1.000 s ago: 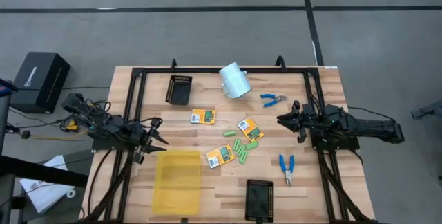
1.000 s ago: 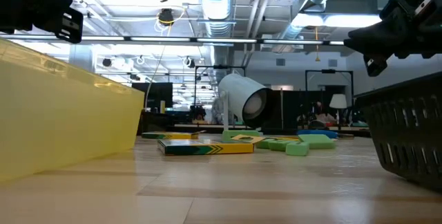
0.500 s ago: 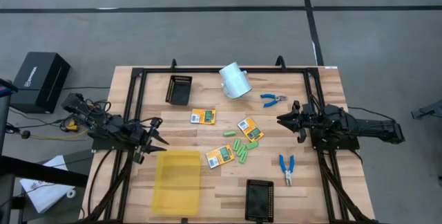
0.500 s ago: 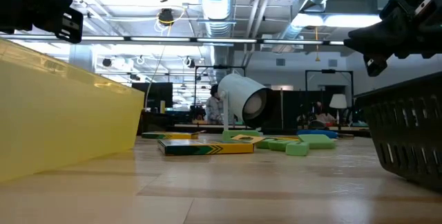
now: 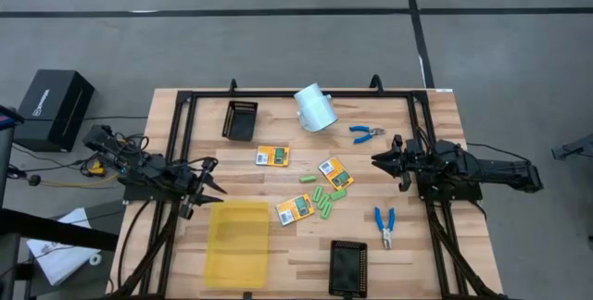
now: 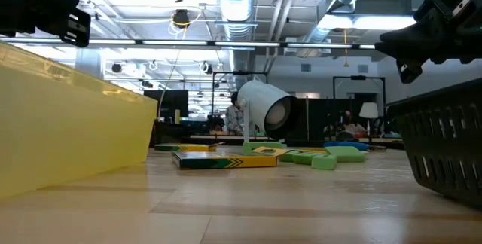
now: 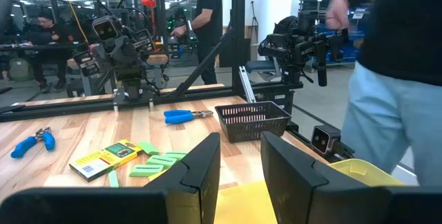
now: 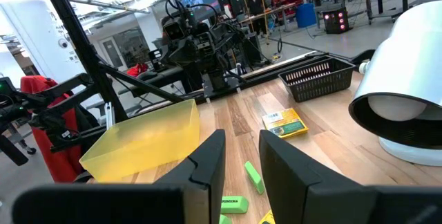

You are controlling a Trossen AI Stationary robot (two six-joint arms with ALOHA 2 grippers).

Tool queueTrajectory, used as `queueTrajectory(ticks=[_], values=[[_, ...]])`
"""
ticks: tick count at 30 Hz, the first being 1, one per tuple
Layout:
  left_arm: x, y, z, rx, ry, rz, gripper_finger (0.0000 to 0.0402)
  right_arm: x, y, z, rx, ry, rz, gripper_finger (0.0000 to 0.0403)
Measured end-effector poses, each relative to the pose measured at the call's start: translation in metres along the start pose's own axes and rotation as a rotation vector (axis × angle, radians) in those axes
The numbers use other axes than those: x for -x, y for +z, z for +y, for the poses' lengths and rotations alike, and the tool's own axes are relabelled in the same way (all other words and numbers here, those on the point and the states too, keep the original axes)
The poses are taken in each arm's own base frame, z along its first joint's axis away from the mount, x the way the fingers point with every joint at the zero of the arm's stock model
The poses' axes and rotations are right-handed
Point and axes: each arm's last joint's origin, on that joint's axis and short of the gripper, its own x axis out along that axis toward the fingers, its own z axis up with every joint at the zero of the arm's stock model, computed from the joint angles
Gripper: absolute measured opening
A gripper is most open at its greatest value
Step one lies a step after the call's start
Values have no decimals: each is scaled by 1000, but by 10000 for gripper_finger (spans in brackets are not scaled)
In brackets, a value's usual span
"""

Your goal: Pick & Place School Supplies

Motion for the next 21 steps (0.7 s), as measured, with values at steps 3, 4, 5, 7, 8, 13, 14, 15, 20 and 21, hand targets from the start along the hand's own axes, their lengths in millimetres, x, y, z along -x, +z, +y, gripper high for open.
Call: queueTrajectory(ticks=[3, 4, 5, 7, 8, 13, 14, 15, 20, 21], values=[[0, 0, 0, 0, 0, 0, 100, 0, 0, 0, 0, 0, 0, 82], [0, 0, 0, 0, 0, 0, 100, 0, 0, 0, 0, 0, 0, 82], [0, 0, 0, 0, 0, 0, 100, 0, 0, 0, 0, 0, 0, 82], [0, 0, 0, 0, 0, 0, 100, 0, 0, 0, 0, 0, 0, 82], [0, 0, 0, 0, 0, 0, 100, 0, 0, 0, 0, 0, 0, 82], [0, 0, 0, 0, 0, 0, 100, 0, 0, 0, 0, 0, 0, 82], [0, 0, 0, 0, 0, 0, 100, 0, 0, 0, 0, 0, 0, 82], [0, 0, 0, 0, 0, 0, 100, 0, 0, 0, 0, 0, 0, 82], [0, 0, 0, 0, 0, 0, 100, 0, 3, 1, 0, 3, -31, 82], [0, 0, 0, 0, 0, 0, 100, 0, 5, 1, 1, 9, -54, 82]])
